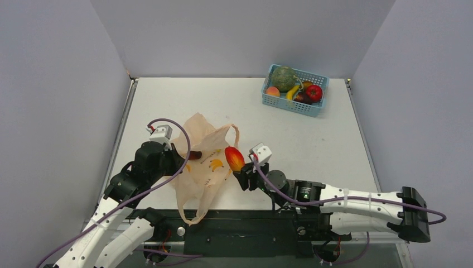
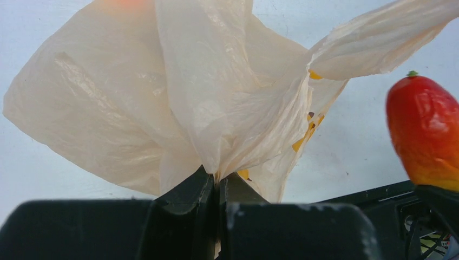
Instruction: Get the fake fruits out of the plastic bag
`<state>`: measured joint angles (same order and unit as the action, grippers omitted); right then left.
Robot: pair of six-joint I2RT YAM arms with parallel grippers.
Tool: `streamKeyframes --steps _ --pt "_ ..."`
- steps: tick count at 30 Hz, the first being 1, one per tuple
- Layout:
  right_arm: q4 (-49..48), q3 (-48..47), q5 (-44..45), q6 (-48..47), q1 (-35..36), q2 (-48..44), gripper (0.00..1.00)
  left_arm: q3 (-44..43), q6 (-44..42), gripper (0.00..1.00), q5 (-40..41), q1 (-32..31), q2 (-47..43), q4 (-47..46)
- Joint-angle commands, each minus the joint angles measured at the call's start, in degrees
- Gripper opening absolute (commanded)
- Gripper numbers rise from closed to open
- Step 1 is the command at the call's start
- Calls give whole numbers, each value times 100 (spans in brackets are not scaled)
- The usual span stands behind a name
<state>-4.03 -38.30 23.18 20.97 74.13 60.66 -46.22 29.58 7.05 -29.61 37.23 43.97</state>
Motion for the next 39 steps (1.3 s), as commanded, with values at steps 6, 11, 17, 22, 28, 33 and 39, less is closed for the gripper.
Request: streamKeyframes --steps 6,11,17,22,28,33,39 --pt "1601 339 1270 584 -561 -1669 0 -121 6 0 37 -72 -31 -111" --pt "1696 347 1201 765 -1994 -1812 0 -121 6 0 27 -80 -29 -110" --pt "1291 -369 347 737 -4157 -669 0 -120 4 0 35 -89 -32 -115" --pt "1145 -1585 -456 573 -5606 972 0 -112 0 0 29 -94 -72 -119" --pt "1773 -3854 -1052 470 -6497 3128 0 -115 -8 0 13 -111 -36 -120" --pt "2333 -5610 -1258 501 -6805 4538 0 -117 -8 0 27 -124 -49 -110" --pt "2758 -6956 -1663 539 -7034 5617 0 -107 -6 0 21 -138 -78 -127"
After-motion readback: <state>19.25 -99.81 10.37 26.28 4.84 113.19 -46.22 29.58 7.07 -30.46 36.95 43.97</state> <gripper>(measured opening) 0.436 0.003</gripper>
